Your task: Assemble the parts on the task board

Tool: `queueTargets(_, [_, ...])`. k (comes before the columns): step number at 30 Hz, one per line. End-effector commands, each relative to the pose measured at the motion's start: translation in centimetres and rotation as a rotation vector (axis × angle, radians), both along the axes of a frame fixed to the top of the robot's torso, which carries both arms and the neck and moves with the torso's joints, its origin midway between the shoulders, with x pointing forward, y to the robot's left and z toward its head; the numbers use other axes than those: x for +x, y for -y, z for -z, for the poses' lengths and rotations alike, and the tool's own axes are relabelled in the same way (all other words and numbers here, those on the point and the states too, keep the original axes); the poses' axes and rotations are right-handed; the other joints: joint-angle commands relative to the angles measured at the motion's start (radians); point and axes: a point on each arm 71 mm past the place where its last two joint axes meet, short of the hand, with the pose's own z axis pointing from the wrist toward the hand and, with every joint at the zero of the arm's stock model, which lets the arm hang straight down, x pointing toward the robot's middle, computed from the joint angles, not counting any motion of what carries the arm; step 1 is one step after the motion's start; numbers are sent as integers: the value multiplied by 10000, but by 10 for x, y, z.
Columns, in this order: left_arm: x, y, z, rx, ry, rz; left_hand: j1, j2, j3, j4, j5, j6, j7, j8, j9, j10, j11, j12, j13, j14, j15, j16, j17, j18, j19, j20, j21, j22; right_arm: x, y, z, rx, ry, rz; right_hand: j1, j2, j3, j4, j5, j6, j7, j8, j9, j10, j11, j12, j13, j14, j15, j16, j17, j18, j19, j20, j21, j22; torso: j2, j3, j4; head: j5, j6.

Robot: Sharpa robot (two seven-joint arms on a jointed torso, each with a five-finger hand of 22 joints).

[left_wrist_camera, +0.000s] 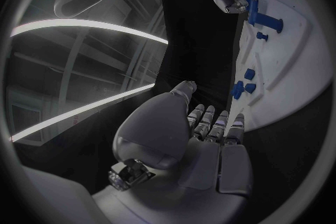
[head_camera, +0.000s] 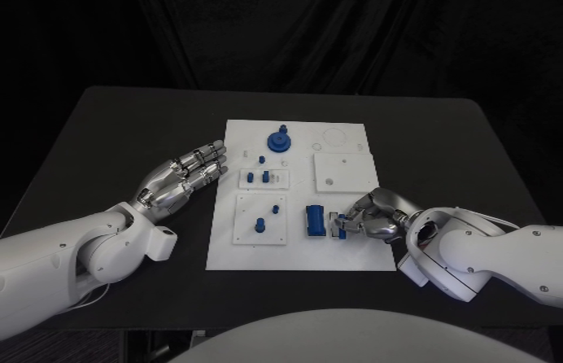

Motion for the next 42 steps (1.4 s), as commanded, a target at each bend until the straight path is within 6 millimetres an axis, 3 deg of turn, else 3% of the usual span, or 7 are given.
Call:
queueTargets(1, [-1, 2, 0, -153, -23, 143, -42, 81, 50, 16, 56, -41, -30, 14, 3, 13, 89, 44, 9, -1, 78, 31, 17, -16, -28, 42, -42, -3, 0, 0, 1, -319, 16, -126, -196, -8, -161, 239, -693, -83, 32, -24, -32, 1041, -29, 27, 2628, 848, -11, 9, 1719, -38, 471, 9, -57, 2167, -4, 7, -16, 21, 0])
queueTargets(3, [-1, 2, 0, -152, -27, 146, -42, 81, 50, 16, 56, -41, -30, 14, 3, 13, 89, 44, 9, -1, 78, 31, 17, -16, -28, 42, -42, -3, 1, 0, 2, -376, -18, -146, -215, 3, -187, 281, -873, -89, 39, -29, -35, 1041, -22, 27, 2628, 846, -6, 5, 1708, -38, 471, 16, -54, 2168, -7, 7, -12, 18, 0])
queueTargets(22, [-1, 2, 1, -137, -84, 179, -45, 83, 64, 20, 56, -50, -30, 11, 2, 7, 91, 39, 7, -2, 81, 33, 17, -19, -29, 42, -41, -2, 7, -2, 5, -547, 50, -148, -266, 82, -240, 404, -1229, -59, 40, -1, -22, 1041, -20, 27, 2628, 845, -3, 2, 1698, -31, 459, 24, -78, 2159, -22, 6, -8, 36, 0])
queueTargets(30, [-1, 3, 2, -142, -115, 206, -50, 89, 79, 26, 55, -49, -27, 11, 2, 0, 90, 36, 6, -3, 86, 35, 17, -23, -27, 42, -43, -4, 8, -3, 5, -606, 118, -119, -592, 206, -474, 696, -2029, -69, 70, 23, -6, 1041, 5, 27, 2628, 841, 20, -5, 1674, -29, 453, 43, -88, 2155, -22, 3, 0, 28, 0])
queueTargets(42, [-2, 2, 4, -133, -165, 202, -50, 89, 79, 26, 55, -49, -27, 11, 2, 0, 90, 36, 6, -3, 86, 35, 17, -23, -27, 42, -43, -4, 9, -4, 5, -660, 214, -127, -1214, 374, -954, 720, -3197, -159, 130, 48, 16, 1041, 57, 27, 2628, 828, 62, -31, 1607, -15, 430, 81, -141, 2135, -19, 3, -9, 23, 0])
